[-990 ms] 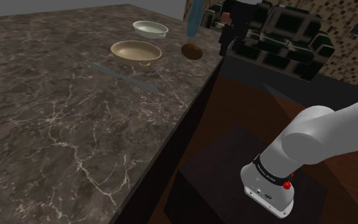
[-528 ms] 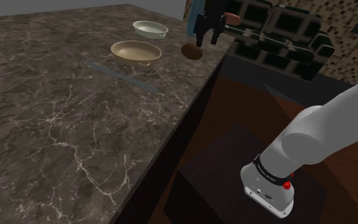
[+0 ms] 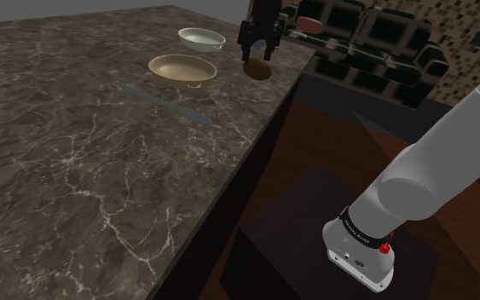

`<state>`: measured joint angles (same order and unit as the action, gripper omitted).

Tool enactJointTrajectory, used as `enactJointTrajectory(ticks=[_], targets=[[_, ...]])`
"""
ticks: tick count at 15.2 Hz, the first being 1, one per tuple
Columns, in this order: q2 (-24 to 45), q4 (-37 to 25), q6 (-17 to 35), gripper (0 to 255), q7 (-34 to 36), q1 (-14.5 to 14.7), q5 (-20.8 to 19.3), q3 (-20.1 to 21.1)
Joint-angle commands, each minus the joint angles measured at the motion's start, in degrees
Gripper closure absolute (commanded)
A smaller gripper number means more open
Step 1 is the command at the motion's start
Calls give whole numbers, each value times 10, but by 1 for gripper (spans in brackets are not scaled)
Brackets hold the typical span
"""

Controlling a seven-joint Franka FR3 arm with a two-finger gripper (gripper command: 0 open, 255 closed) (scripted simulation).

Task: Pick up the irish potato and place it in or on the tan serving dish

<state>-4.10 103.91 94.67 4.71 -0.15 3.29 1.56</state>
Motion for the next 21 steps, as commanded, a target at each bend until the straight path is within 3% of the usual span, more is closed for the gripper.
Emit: enactJointTrajectory(ticks=[1, 12, 13, 21], targets=[[-1, 17, 16, 0, -1, 0, 0, 0], [-3, 39, 36, 0, -2, 0, 1, 0], [-3, 39, 36, 255, -2, 0, 1, 0], [-3, 39, 36, 255, -2, 0, 1, 0]])
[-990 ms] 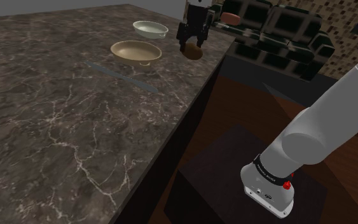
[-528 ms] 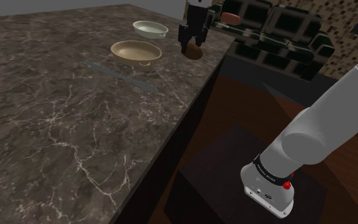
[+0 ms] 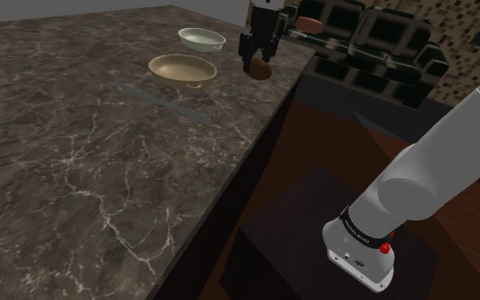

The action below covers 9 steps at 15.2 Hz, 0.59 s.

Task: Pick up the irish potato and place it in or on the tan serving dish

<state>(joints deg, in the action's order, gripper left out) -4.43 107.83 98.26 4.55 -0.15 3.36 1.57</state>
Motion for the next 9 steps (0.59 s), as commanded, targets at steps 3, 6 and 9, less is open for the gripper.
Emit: enactJointTrajectory(ticks=[3, 6, 9], targets=[[0, -15, -15, 255, 1, 0, 0, 0], [0, -39, -38, 255, 2, 0, 0, 0], [2, -64, -62, 255, 3, 0, 0, 0]])
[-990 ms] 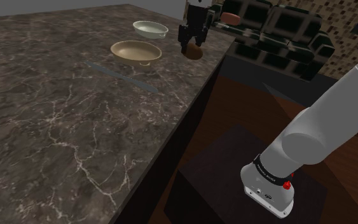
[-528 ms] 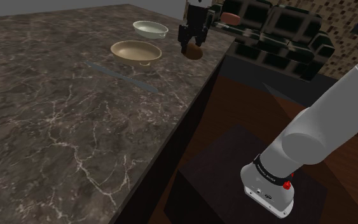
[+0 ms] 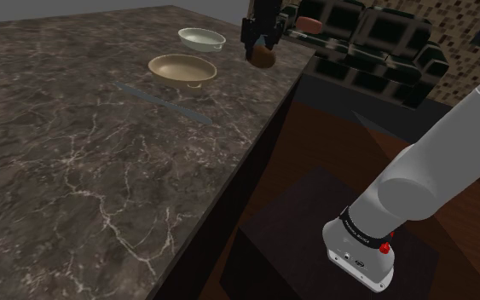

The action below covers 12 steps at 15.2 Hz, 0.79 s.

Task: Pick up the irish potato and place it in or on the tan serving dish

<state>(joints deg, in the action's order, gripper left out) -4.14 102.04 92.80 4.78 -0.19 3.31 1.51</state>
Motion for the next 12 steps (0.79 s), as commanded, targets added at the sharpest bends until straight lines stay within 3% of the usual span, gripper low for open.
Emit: enactJointTrajectory(ticks=[1, 12], targets=[[0, -15, -15, 255, 1, 0, 0, 0], [20, -124, -104, 255, 6, 0, 0, 0]])
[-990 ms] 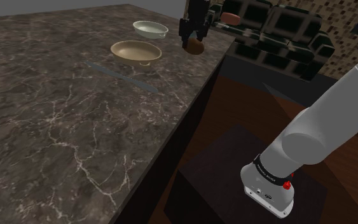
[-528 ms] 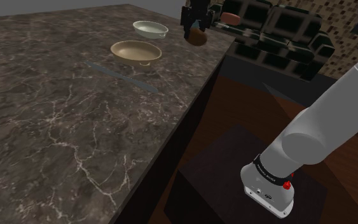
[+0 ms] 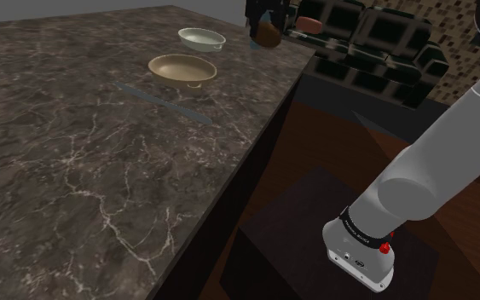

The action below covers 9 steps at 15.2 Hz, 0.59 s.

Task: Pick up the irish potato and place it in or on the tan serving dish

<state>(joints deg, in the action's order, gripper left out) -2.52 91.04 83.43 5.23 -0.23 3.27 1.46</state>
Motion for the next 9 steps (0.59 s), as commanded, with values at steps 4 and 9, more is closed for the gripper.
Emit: enactJointTrajectory(ticks=[4, 9], targets=[[12, -48, -36, 255, 3, 0, 0, 0], [55, -100, -42, 255, 71, 34, 3, 34]])
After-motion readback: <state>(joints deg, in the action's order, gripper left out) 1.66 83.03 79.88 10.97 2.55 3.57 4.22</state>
